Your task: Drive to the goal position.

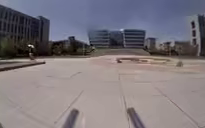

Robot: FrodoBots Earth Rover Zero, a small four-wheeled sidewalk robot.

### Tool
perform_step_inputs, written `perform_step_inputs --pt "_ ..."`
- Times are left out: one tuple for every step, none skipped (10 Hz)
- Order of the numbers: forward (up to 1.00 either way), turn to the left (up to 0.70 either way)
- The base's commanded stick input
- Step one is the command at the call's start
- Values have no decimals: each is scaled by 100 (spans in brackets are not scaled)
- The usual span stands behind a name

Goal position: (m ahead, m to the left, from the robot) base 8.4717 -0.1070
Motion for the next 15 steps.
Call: perform_step_inputs --pt "70 0" --pt "70 0" --pt "70 0" --pt "70 0" --pt "70 -2" --pt "70 -12" --pt "70 -22" --pt "70 -32" --pt "70 -34" --pt "70 -34" --pt "70 -34" --pt "70 -34" --pt "70 -16" --pt "70 0" --pt "70 0"
